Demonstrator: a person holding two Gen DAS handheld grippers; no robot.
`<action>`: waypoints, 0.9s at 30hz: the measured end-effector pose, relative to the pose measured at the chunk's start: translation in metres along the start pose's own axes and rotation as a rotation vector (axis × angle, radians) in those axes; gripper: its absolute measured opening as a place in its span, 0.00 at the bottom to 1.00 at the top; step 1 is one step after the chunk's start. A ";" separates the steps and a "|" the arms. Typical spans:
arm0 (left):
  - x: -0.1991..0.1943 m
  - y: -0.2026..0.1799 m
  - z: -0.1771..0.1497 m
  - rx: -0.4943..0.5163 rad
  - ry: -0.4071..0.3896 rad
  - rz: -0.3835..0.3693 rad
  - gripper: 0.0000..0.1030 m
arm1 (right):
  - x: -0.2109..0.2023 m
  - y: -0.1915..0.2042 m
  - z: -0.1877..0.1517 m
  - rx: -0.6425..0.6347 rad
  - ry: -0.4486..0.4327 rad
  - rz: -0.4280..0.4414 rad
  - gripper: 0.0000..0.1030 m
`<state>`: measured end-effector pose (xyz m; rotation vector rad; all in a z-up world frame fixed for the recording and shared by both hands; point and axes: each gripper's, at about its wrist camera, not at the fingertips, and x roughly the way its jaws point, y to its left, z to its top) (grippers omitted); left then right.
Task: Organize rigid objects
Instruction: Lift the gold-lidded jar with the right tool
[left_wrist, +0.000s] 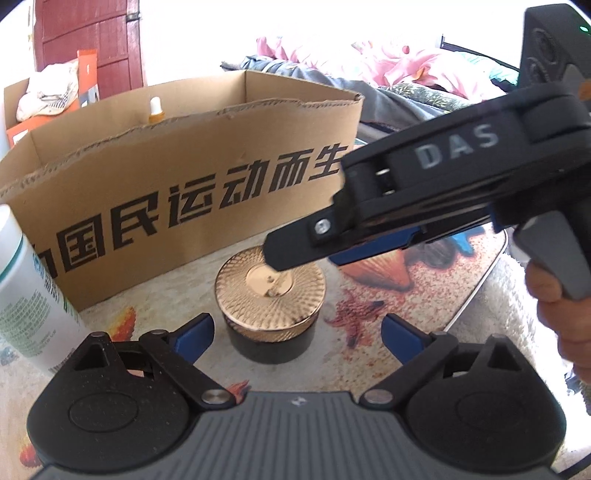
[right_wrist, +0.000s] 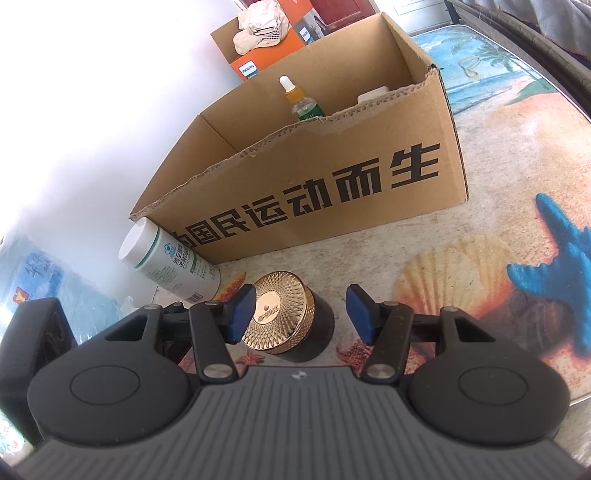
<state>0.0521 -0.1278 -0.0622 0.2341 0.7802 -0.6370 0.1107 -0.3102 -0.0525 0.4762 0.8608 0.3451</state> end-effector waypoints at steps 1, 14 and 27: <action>0.001 -0.001 0.001 0.003 0.001 -0.004 0.90 | 0.002 0.000 0.000 0.003 0.005 0.003 0.49; 0.006 0.007 0.009 -0.030 0.016 0.061 0.55 | 0.011 0.003 0.002 0.020 0.032 0.012 0.33; 0.008 0.007 0.009 -0.027 0.028 0.052 0.56 | 0.009 0.000 -0.001 0.059 0.046 0.017 0.36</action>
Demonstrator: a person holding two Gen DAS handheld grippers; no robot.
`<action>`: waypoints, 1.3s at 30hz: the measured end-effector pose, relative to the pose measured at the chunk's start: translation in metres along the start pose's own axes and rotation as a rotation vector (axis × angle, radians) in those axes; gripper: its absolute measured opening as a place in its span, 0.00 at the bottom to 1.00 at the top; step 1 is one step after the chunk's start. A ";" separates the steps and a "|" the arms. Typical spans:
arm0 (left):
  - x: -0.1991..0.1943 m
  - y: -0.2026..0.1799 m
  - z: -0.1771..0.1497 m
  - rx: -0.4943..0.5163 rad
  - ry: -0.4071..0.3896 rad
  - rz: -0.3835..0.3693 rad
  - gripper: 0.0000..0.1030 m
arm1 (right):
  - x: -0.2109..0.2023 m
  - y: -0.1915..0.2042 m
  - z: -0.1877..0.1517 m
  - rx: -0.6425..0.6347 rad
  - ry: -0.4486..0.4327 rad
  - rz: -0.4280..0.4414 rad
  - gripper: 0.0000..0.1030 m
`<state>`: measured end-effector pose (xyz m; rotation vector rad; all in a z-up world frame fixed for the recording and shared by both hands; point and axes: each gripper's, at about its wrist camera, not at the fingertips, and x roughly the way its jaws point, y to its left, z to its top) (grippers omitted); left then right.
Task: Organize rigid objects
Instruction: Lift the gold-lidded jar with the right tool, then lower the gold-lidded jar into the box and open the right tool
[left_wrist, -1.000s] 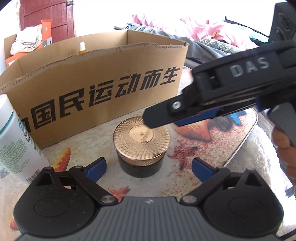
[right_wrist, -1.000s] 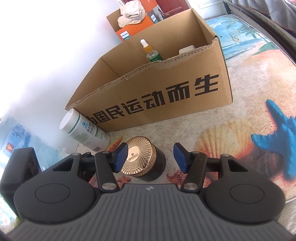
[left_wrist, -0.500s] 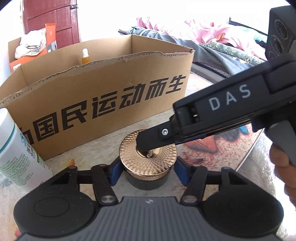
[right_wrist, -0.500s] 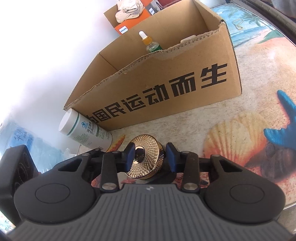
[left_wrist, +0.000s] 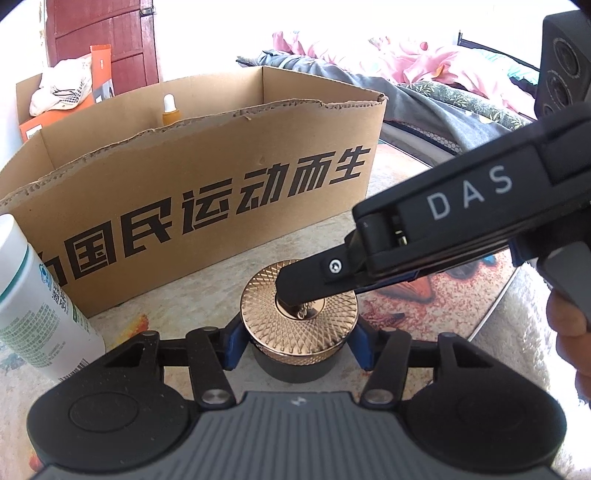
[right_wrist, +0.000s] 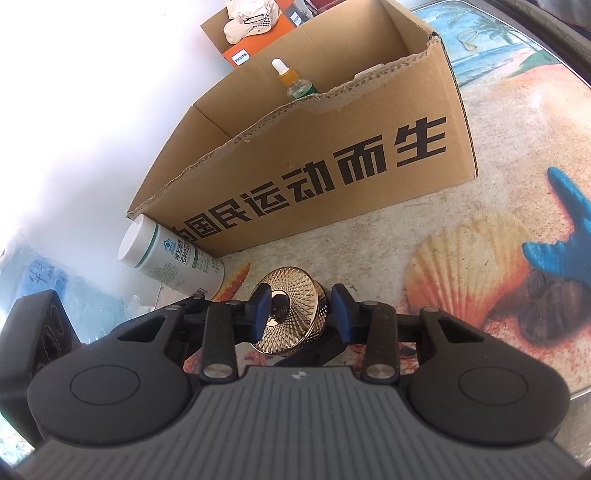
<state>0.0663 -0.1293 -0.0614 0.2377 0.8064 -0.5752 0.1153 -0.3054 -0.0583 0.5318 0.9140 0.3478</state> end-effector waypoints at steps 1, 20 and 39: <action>0.001 0.000 0.001 -0.003 0.002 -0.002 0.56 | 0.001 0.000 0.000 0.003 0.001 0.002 0.36; 0.013 0.001 0.011 -0.012 0.000 0.003 0.55 | 0.004 -0.010 0.002 0.053 0.007 0.040 0.40; -0.008 -0.002 0.012 -0.007 -0.034 0.018 0.55 | -0.008 0.003 0.000 0.016 -0.017 0.049 0.39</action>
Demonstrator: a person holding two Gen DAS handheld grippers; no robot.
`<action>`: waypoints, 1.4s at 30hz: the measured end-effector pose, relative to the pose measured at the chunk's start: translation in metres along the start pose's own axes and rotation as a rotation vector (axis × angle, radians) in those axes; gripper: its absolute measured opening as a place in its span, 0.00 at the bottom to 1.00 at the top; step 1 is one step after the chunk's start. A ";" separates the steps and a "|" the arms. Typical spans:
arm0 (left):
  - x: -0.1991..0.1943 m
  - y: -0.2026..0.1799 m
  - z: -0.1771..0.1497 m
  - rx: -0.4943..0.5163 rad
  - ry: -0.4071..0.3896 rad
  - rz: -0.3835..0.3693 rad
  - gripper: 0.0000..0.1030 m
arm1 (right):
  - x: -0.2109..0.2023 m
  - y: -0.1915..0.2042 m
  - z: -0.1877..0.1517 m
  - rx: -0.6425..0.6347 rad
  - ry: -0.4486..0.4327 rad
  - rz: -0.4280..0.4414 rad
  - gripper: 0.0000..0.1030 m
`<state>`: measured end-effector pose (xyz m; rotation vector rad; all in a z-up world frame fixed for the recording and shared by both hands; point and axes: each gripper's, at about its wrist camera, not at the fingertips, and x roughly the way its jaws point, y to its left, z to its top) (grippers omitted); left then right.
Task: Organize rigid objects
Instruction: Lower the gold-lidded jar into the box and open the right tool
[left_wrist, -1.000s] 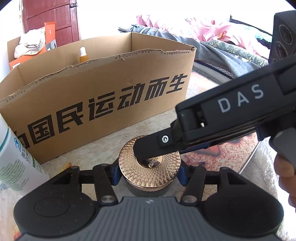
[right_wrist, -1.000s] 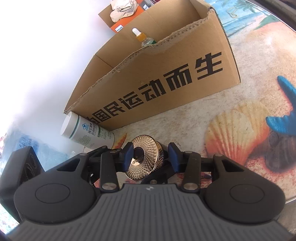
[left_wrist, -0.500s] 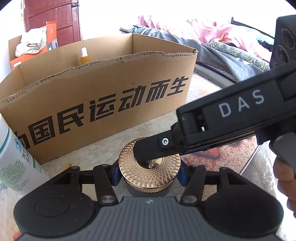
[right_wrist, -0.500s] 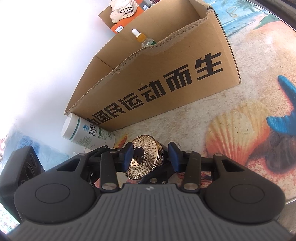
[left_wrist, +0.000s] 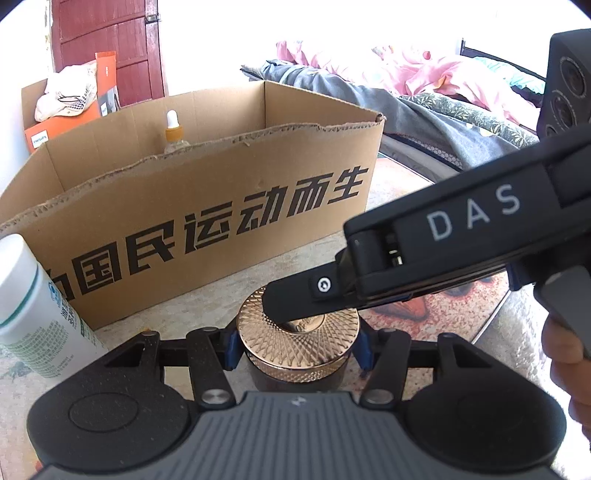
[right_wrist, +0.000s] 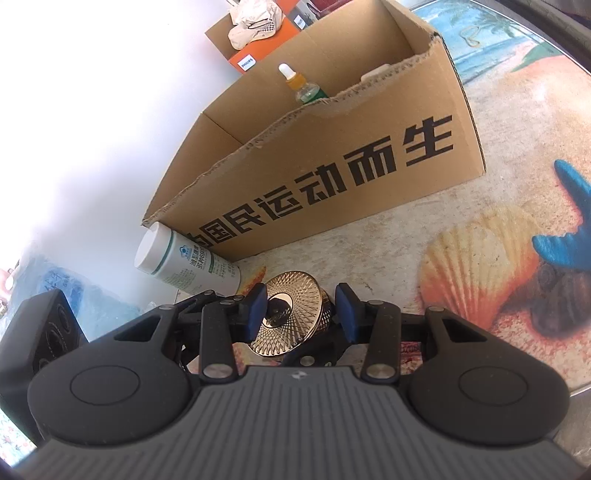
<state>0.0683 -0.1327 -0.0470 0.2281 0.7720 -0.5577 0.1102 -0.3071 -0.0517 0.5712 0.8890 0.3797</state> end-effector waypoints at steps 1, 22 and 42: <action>-0.003 0.000 0.000 0.000 -0.005 0.002 0.55 | -0.002 0.002 0.000 -0.004 -0.004 0.002 0.39; -0.050 0.011 0.104 0.048 -0.165 0.005 0.55 | -0.053 0.063 0.094 -0.164 -0.167 0.025 0.39; 0.098 0.089 0.169 -0.218 0.175 -0.041 0.55 | 0.081 0.016 0.214 -0.208 0.128 -0.123 0.41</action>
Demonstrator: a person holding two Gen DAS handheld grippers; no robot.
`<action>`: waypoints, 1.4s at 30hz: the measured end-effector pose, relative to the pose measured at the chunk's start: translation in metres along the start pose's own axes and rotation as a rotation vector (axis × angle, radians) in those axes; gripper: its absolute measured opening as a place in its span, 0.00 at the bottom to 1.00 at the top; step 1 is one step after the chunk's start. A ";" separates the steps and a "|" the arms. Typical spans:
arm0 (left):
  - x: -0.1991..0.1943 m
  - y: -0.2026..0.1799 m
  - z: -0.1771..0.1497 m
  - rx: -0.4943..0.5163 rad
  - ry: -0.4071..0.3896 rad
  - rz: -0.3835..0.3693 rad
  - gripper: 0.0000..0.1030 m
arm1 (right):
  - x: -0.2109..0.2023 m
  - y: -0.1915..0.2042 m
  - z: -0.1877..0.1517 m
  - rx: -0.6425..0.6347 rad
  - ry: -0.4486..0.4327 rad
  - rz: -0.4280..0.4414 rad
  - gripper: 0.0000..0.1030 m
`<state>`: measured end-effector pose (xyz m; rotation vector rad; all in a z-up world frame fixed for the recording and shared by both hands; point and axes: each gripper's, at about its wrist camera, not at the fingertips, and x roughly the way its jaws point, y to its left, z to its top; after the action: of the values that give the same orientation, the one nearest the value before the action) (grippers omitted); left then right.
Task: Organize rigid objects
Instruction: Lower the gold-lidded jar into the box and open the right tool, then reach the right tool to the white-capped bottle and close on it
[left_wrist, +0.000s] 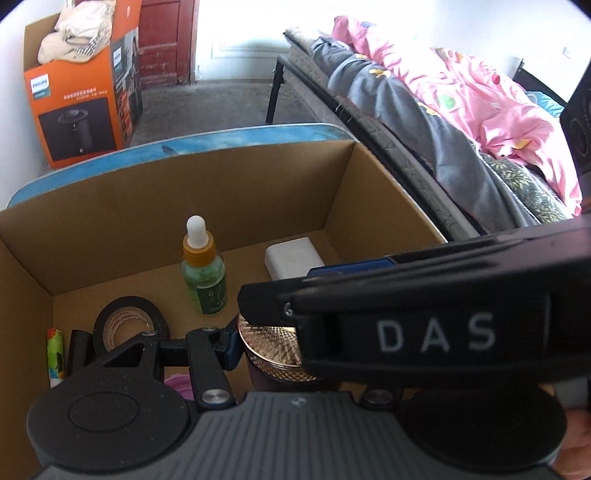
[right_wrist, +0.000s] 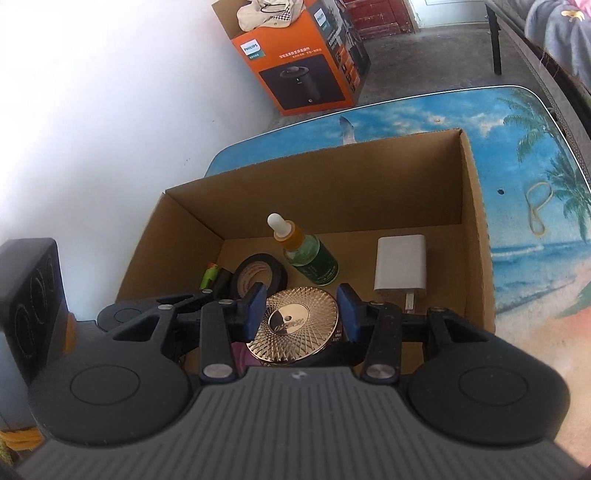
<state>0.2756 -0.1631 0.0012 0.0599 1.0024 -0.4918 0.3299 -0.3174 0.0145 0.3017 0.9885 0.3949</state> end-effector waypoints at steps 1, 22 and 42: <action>0.000 0.002 0.002 -0.009 0.007 -0.006 0.55 | 0.002 0.000 0.002 -0.010 0.000 -0.002 0.41; -0.044 0.010 -0.011 -0.086 -0.124 -0.061 0.64 | -0.067 0.003 -0.017 0.011 -0.215 0.091 0.41; -0.214 -0.002 -0.174 0.008 -0.447 -0.101 1.00 | -0.154 0.056 -0.161 0.026 -0.344 0.245 0.48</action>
<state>0.0429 -0.0387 0.0814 -0.0913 0.5664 -0.5717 0.1069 -0.3269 0.0690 0.4990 0.6213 0.5325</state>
